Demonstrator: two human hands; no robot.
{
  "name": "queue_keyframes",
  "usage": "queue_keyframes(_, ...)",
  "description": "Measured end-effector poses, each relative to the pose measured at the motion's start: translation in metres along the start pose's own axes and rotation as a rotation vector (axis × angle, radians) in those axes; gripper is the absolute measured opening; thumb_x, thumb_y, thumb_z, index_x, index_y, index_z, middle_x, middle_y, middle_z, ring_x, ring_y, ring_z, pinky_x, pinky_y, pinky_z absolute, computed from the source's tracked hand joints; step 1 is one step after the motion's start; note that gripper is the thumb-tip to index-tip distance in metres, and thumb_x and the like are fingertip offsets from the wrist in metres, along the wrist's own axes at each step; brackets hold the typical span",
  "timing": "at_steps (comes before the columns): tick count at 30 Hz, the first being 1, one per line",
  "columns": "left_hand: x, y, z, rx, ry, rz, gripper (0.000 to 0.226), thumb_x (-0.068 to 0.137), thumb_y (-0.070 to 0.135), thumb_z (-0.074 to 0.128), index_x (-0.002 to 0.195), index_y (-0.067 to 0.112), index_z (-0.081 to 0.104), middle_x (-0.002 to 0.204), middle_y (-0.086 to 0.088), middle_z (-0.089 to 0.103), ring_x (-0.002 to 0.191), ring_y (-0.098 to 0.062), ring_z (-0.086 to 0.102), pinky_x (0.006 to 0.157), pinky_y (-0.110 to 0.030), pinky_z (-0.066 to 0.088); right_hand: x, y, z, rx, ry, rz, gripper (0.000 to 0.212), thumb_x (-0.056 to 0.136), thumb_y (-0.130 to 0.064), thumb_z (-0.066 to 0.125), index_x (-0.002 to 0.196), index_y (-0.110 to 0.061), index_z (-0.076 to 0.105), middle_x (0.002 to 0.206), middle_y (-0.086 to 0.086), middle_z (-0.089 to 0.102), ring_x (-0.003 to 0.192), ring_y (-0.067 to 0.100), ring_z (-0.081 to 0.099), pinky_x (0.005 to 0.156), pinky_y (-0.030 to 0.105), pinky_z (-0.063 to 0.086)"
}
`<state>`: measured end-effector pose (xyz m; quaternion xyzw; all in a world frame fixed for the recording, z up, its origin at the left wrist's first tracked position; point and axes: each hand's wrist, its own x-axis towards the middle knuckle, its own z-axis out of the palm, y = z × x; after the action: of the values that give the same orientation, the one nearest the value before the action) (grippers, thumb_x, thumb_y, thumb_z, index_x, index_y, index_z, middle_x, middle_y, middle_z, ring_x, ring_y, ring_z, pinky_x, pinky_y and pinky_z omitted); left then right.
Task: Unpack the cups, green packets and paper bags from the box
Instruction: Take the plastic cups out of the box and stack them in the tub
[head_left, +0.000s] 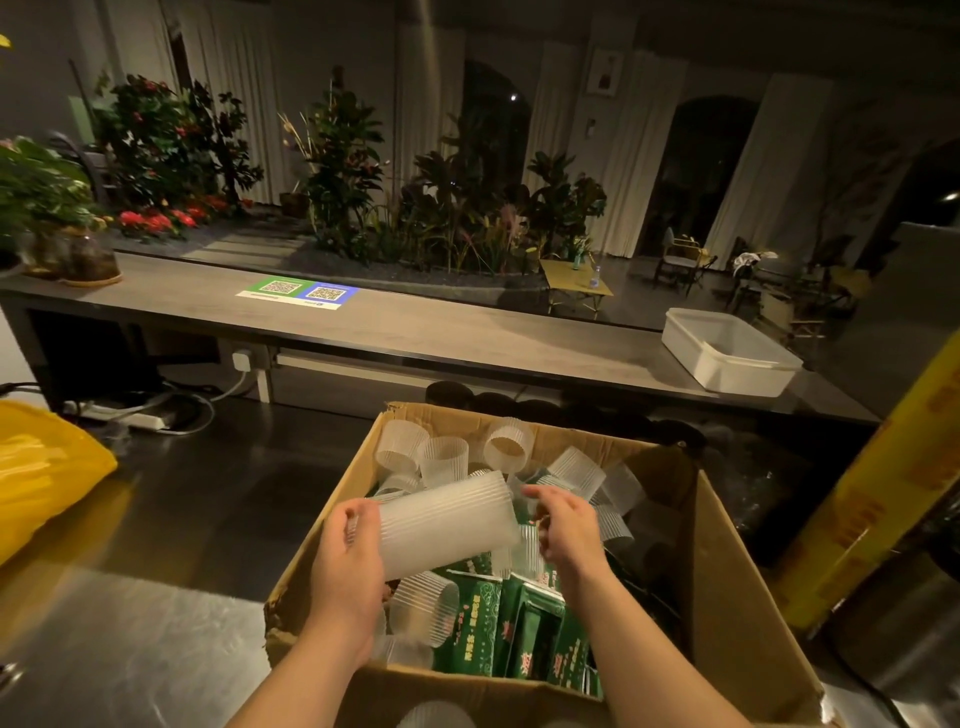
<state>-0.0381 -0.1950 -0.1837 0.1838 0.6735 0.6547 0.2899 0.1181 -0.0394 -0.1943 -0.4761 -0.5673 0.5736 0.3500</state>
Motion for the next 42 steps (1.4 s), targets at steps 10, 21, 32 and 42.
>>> queue_keyframes(10,0.004,-0.002,-0.001,-0.022,0.098,-0.013,0.025,0.107,0.044,0.042,0.124,0.026,0.046,0.112,-0.003,0.048,0.098,-0.024,0.057,0.059,-0.029,0.048,0.009,0.037,-0.001,-1.033,-0.216,-0.149,0.075,0.088,-0.037,0.076,0.153,-0.034,0.039,0.153,-0.001,0.039,0.145,0.025,0.032,0.117,0.044,0.035)
queue_keyframes(21,0.004,-0.003,-0.003,0.030,0.077,0.000,0.027,0.107,0.045,0.042,0.127,0.027,0.046,0.118,-0.005,0.047,0.097,-0.023,0.056,0.059,-0.029,0.047,-0.008,0.000,-0.014,0.230,-0.094,-0.089,0.050,0.090,-0.015,0.074,0.135,-0.021,0.051,0.126,0.008,0.061,0.110,0.031,0.065,0.091,0.045,0.057)
queue_keyframes(32,0.001,-0.002,-0.003,0.022,0.058,0.000,0.025,0.108,0.044,0.040,0.124,0.026,0.046,0.112,-0.003,0.048,0.096,-0.023,0.056,0.060,-0.030,0.048,-0.028,-0.009,0.014,0.132,-0.054,-0.192,0.027,0.097,-0.016,0.067,0.120,-0.026,0.060,0.115,-0.002,0.063,0.109,0.021,0.063,0.086,0.028,0.055)
queue_keyframes(42,0.007,-0.005,-0.006,-0.007,0.122,-0.021,0.024,0.108,0.046,0.039,0.125,0.029,0.041,0.119,-0.006,0.047,0.096,-0.022,0.056,0.062,-0.031,0.050,-0.038,-0.009,0.023,0.010,-0.439,-0.154,0.080,0.092,-0.076,0.031,0.161,-0.040,0.015,0.157,-0.029,0.015,0.145,0.003,0.022,0.120,0.036,0.024)
